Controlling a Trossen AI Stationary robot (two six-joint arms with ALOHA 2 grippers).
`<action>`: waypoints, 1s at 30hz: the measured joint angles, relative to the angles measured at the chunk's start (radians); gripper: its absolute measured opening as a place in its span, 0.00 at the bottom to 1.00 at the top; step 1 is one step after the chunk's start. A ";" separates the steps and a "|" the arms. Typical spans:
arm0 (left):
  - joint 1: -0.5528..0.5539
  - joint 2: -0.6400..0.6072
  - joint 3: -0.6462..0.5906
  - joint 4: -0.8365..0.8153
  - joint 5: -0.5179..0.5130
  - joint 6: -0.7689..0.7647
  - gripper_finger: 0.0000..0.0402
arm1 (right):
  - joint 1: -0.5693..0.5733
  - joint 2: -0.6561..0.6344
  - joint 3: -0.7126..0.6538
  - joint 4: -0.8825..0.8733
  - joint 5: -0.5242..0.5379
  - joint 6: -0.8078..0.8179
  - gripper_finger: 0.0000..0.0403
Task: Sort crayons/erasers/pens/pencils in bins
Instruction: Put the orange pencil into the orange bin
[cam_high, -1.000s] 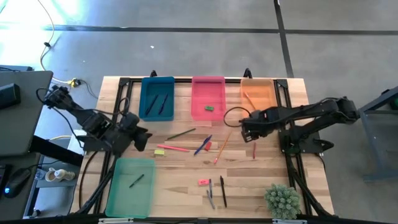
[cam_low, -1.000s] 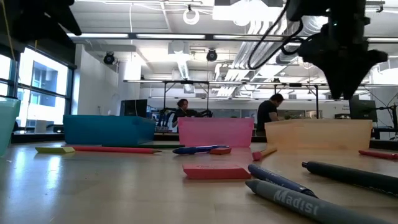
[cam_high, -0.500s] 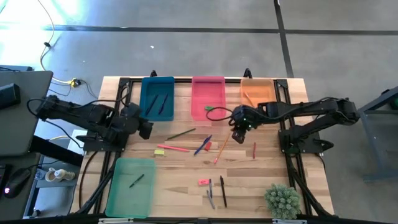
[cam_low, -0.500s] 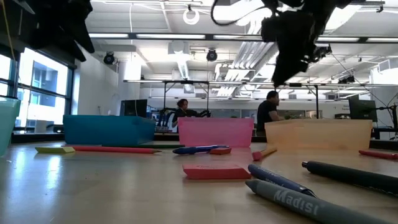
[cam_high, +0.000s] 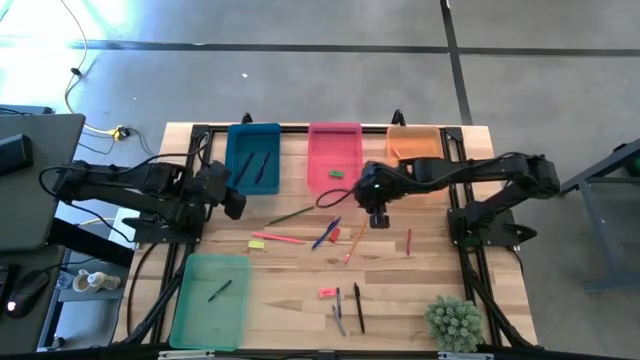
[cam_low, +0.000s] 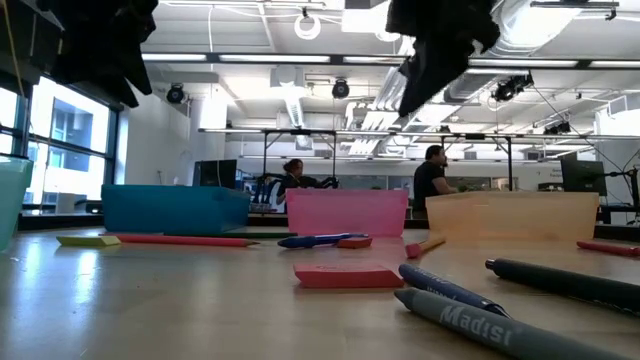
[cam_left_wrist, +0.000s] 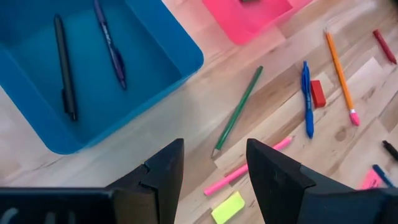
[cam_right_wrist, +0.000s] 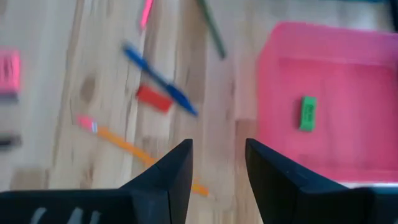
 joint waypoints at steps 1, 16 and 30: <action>0.002 0.000 0.000 0.000 0.000 0.008 0.40 | 0.000 0.019 0.008 -0.022 -0.009 -0.028 0.34; 0.006 0.000 0.000 0.000 -0.010 0.015 0.40 | 0.121 0.221 0.014 -0.030 -0.020 -0.265 0.34; 0.006 0.000 0.000 0.000 -0.026 0.015 0.40 | 0.164 0.352 0.013 0.037 -0.031 -0.266 0.34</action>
